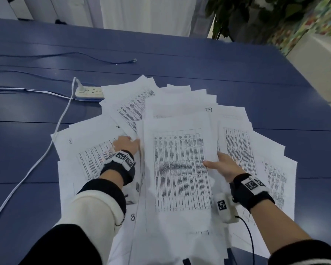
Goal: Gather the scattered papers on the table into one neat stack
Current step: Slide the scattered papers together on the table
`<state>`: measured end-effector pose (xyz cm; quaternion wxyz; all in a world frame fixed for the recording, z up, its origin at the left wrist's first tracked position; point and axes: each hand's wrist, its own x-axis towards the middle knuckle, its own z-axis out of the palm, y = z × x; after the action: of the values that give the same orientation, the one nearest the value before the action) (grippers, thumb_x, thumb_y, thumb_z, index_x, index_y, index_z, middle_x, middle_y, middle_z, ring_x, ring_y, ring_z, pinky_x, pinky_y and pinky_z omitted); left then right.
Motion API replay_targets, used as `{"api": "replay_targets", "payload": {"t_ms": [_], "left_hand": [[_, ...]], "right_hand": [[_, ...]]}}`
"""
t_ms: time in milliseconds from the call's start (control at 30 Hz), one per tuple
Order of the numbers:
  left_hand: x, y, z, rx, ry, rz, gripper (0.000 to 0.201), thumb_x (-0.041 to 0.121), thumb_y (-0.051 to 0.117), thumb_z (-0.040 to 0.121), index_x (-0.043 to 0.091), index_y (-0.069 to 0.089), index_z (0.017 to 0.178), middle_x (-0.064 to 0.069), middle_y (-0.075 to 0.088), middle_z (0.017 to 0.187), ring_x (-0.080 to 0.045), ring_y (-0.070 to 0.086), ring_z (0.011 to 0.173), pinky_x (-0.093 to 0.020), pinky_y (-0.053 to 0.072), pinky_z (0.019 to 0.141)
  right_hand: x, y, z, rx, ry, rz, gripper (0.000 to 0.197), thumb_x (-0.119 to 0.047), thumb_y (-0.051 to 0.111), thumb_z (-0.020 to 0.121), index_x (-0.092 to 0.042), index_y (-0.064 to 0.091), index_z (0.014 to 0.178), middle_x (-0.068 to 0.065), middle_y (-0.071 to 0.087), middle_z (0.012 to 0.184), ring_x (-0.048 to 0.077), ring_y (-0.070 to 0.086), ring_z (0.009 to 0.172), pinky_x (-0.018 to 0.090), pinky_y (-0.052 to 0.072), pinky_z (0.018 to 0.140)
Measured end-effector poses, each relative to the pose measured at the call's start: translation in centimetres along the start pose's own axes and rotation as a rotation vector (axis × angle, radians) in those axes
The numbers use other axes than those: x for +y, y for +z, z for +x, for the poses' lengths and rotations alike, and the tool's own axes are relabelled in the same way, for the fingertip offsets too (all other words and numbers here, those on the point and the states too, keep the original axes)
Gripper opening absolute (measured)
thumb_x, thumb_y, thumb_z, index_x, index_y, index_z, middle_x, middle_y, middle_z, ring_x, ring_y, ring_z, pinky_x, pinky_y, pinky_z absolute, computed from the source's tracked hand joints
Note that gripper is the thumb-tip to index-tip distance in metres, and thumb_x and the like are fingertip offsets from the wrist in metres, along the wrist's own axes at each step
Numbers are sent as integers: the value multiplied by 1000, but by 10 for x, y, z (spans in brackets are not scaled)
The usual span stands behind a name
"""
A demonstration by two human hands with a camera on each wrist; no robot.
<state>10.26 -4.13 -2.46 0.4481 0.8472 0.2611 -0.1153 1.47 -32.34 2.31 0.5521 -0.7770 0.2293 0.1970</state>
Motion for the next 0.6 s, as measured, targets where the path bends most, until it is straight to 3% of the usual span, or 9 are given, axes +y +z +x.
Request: {"api": "replay_targets", "payload": {"t_ms": [67, 133, 200, 333, 500, 567, 600], "left_hand": [[10, 3, 1, 16, -11, -147, 31, 22, 61, 86, 1, 58, 109, -20, 59, 110, -32, 58, 101, -32, 39, 95], [17, 6, 4, 40, -50, -221, 52, 19, 54, 91, -5, 35, 133, -24, 46, 134, -33, 47, 122, -32, 34, 102], [24, 5, 7, 58, -107, -218, 62, 24, 46, 95, -10, 19, 140, -24, 35, 144, -33, 38, 132, -32, 31, 104], [32, 1, 25, 25, -121, -189, 45, 24, 38, 98, -10, 43, 128, -25, 50, 132, -36, 49, 121, -34, 38, 97], [39, 1, 37, -47, -2, -66, 40, 19, 53, 92, -13, 54, 116, -28, 58, 121, -38, 55, 113, -36, 43, 92], [36, 0, 41, -39, 50, -4, 30, 17, 52, 91, -12, 56, 97, -28, 61, 107, -37, 56, 105, -36, 42, 89], [33, -1, 42, -46, 80, 27, 25, 15, 52, 92, -7, 53, 79, -24, 61, 90, -34, 56, 96, -36, 42, 86]], "right_hand": [[-1, 3, 3, -37, 4, -28, 39, -8, 63, 86, -8, 53, 124, 3, 61, 116, 19, 56, 104, 35, 37, 96], [3, 0, 5, -41, 12, -23, 39, -9, 64, 85, -10, 54, 122, 4, 61, 119, 20, 57, 105, 37, 39, 99], [8, -6, 6, -33, 25, -22, 43, -11, 66, 84, -9, 53, 124, 4, 61, 122, 21, 58, 108, 39, 40, 100], [14, -15, 11, -37, 34, -26, 41, -11, 65, 84, -9, 54, 123, 4, 63, 115, 20, 58, 105, 36, 40, 94], [15, -17, 17, -55, 37, -27, 35, -11, 64, 83, -9, 54, 118, -3, 63, 101, 18, 57, 102, 34, 40, 90], [17, -20, 21, -37, 50, 1, 37, -10, 64, 83, -6, 54, 118, 2, 64, 106, 22, 59, 105, 34, 42, 90], [18, -23, 23, -19, 55, 24, 38, -10, 64, 83, -5, 54, 119, 7, 64, 110, 24, 59, 105, 33, 45, 87]]}}
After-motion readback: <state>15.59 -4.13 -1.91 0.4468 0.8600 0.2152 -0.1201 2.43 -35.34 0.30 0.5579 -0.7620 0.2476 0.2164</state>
